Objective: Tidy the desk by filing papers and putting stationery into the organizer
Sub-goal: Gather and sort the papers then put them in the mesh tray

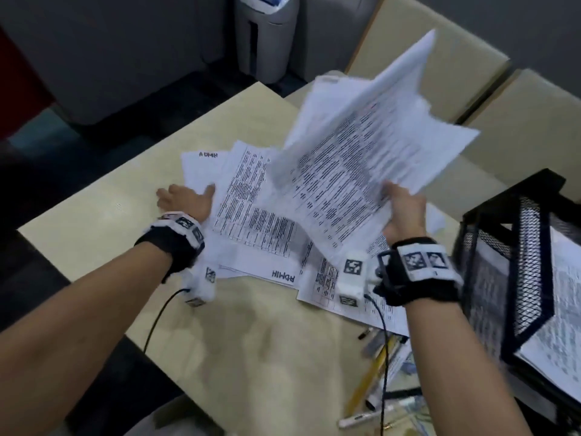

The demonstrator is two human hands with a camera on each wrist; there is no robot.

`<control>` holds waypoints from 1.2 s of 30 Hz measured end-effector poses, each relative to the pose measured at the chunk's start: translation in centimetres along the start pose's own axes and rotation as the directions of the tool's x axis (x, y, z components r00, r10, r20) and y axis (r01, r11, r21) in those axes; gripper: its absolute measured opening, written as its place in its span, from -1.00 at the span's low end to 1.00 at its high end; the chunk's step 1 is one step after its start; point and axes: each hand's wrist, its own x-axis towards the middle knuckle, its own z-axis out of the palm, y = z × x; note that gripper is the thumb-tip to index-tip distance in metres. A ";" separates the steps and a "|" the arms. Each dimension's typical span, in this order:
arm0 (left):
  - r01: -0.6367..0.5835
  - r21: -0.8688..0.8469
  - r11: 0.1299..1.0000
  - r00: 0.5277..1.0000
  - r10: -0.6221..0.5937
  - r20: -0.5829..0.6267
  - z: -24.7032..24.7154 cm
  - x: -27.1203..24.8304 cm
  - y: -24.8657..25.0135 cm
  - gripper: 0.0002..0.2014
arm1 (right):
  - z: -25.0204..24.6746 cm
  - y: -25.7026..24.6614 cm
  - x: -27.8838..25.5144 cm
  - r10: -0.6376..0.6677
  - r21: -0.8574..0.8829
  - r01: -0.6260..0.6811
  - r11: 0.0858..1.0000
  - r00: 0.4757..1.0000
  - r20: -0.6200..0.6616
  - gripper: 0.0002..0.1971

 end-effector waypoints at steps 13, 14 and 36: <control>-0.038 0.056 0.998 0.969 0.023 0.248 1.8 -2.9 1.5 -0.82 | -0.2 10.2 -1.2 0.191 -0.943 0.196 0.268 0.949 0.251 -0.23; -0.044 0.037 0.998 0.978 0.036 0.205 1.3 -2.4 1.3 -0.75 | -1.4 10.3 -1.0 0.212 -0.950 0.200 0.240 0.944 0.253 -0.15; -0.250 -0.847 0.469 0.926 0.371 -0.068 -7.4 -4.4 7.7 -0.95 | -7.0 11.9 -5.0 0.043 -0.970 -0.126 0.210 0.992 -0.120 0.02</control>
